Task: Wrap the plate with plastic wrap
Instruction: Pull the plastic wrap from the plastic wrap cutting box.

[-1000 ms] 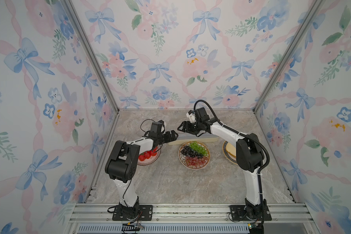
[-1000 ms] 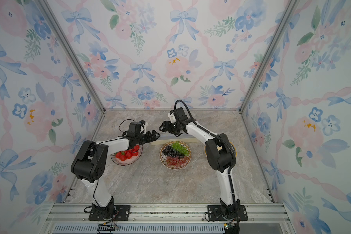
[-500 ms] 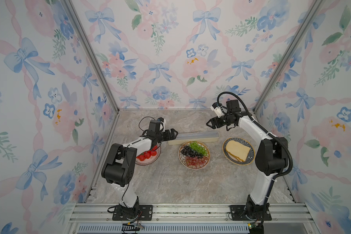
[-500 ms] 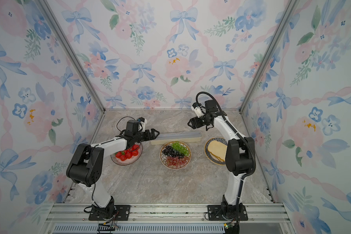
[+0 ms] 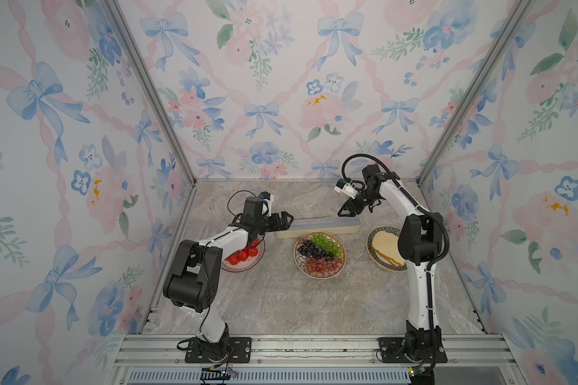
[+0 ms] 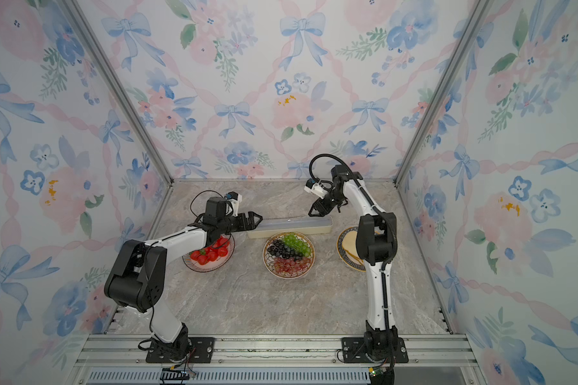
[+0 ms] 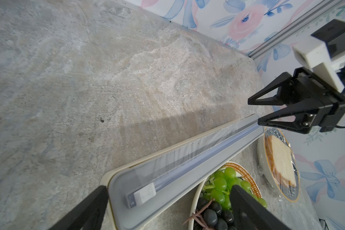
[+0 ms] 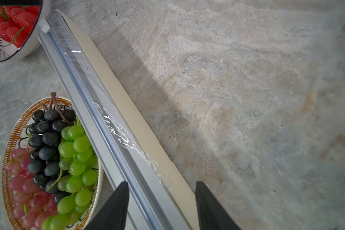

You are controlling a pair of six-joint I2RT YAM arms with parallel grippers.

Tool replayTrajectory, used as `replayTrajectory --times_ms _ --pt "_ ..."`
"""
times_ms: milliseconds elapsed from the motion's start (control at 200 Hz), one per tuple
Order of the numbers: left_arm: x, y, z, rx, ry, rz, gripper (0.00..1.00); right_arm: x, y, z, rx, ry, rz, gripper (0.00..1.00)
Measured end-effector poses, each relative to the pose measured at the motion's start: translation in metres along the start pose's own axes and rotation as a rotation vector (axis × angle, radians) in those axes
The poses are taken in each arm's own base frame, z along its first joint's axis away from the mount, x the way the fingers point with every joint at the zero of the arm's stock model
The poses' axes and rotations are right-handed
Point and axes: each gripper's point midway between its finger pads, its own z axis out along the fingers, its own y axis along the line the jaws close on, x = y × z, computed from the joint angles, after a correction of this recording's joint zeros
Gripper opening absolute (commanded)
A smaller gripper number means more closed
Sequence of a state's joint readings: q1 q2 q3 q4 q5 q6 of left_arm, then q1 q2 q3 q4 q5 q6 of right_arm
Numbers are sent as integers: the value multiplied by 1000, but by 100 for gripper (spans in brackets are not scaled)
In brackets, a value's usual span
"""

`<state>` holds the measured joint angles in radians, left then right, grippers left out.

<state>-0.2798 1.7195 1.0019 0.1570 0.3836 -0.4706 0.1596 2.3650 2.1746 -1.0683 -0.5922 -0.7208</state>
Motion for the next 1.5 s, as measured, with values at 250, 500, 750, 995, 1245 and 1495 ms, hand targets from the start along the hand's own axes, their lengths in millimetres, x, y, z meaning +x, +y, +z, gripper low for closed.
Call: replayTrajectory --times_ms 250,500,750,995,1245,1495 --pt "1 0 0 2 3 -1 98 1 -2 3 -12 16 10 55" --pt "1 -1 0 6 5 -1 98 1 -6 13 -23 32 13 54" --pt "1 -1 0 6 5 -1 98 8 -4 23 -50 66 21 40" --pt "2 -2 0 13 7 17 98 3 9 24 -93 59 6 0" --pt "-2 -30 0 44 -11 226 98 1 13 13 -43 25 18 0" --pt "-17 -69 -1 102 -59 471 94 -21 23 -22 72 -115 -2 0"
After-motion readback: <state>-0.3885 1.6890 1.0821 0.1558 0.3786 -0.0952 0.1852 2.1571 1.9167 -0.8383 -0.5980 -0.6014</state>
